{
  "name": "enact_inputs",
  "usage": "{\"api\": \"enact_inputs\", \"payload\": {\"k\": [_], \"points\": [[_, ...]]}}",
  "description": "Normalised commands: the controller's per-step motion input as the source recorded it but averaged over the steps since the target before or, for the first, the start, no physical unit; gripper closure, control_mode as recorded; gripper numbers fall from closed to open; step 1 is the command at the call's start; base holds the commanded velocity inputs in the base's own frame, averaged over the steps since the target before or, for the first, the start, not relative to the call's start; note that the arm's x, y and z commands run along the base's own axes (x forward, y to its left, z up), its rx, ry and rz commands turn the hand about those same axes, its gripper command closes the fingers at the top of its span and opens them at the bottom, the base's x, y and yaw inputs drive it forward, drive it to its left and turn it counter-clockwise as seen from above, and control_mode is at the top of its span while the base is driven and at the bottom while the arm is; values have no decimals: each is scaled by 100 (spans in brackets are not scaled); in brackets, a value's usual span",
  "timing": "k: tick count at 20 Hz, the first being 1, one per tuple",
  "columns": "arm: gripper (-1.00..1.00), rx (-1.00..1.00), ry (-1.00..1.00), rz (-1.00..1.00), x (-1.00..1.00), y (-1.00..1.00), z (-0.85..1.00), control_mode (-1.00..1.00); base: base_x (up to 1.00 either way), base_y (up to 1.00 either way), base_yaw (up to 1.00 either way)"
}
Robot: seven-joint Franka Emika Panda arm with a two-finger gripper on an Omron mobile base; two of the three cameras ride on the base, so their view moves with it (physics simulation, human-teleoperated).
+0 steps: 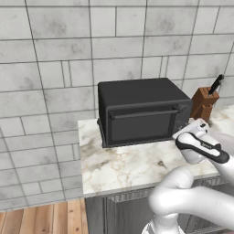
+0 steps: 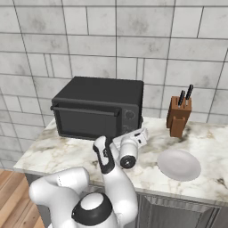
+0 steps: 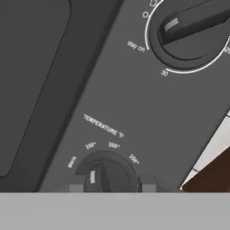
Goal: Pull the toaster oven rack outwards. Pick up the baguette from the plate and place it on the toaster oven rack. Close the toaster oven door fully and set the temperature to the lowest setting.
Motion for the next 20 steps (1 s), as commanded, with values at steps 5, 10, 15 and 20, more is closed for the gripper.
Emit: {"api": "enact_inputs", "payload": {"k": [5,10,15,20], "points": [[100,-19,0,0,0,0,0,-100,0,0,0],[100,-20,-2,1,0,0,0,-100,0,0,0],[100,-20,-2,1,0,0,0,-100,0,0,0],[100,-21,-2,2,0,0,0,-100,0,0,0]]}}
